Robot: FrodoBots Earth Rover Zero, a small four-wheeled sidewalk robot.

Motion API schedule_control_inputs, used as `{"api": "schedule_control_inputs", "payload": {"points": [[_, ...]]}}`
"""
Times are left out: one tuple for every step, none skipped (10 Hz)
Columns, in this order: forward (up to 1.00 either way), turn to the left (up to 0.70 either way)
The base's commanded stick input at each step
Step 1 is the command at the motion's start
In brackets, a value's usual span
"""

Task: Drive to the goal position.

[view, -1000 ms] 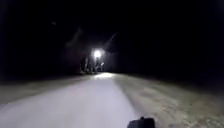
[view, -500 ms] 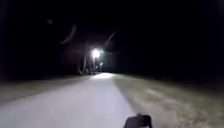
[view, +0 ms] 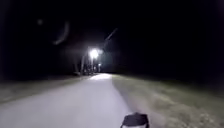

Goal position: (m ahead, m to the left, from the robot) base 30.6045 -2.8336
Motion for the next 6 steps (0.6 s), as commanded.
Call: {"api": "schedule_control_inputs", "payload": {"points": [[1.0,0.0],[1.0,0.0],[1.0,0.0],[1.0,0.07],[1.0,0.26],[1.0,0.27]]}}
